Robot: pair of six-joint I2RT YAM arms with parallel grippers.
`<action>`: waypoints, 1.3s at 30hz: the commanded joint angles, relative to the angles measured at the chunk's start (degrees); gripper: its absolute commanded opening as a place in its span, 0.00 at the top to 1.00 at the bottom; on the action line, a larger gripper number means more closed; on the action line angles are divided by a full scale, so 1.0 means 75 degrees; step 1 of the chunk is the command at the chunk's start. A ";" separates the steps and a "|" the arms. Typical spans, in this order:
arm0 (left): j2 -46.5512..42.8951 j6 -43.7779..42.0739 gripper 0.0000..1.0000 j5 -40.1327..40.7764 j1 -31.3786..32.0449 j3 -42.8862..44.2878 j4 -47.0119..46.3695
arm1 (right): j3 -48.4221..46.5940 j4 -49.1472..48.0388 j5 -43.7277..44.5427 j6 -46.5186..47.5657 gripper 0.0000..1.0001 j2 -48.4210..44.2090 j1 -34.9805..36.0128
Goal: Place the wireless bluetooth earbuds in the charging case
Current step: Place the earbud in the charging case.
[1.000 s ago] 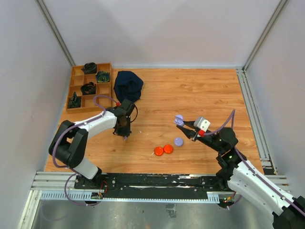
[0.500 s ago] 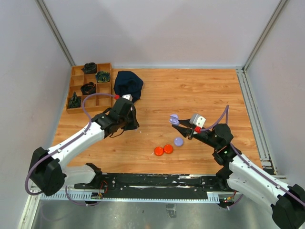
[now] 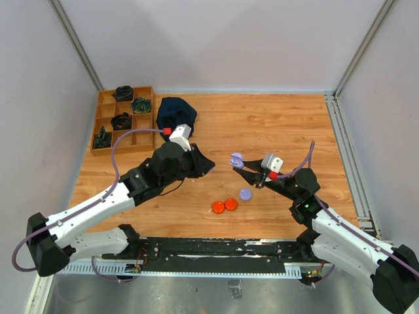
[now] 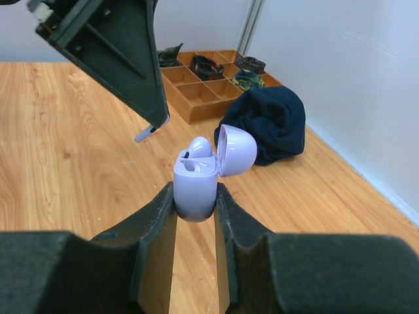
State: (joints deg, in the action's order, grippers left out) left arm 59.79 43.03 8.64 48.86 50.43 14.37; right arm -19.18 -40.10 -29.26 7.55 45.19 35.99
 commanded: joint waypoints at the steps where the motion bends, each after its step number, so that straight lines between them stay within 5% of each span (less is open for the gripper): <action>1: -0.0112 0.0299 0.86 0.0717 0.0602 0.0231 -0.1062 | -0.0102 -0.1034 -0.0056 -0.0269 0.93 0.0172 0.0144; 23: -0.0050 0.0758 0.88 0.3657 0.2503 -0.0173 -0.3833 | 0.0143 -0.2351 0.0607 -0.0737 0.94 0.0724 0.0298; 39: 0.0674 0.0263 0.87 0.4379 0.2742 -0.0011 -0.4535 | 0.0167 -0.2408 0.0619 -0.0749 0.94 0.0667 0.0351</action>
State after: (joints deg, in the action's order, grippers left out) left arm 64.16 46.41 38.22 68.77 49.04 -16.67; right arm -18.35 -54.98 -25.28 2.55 50.89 37.56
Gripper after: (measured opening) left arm 0.228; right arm 0.259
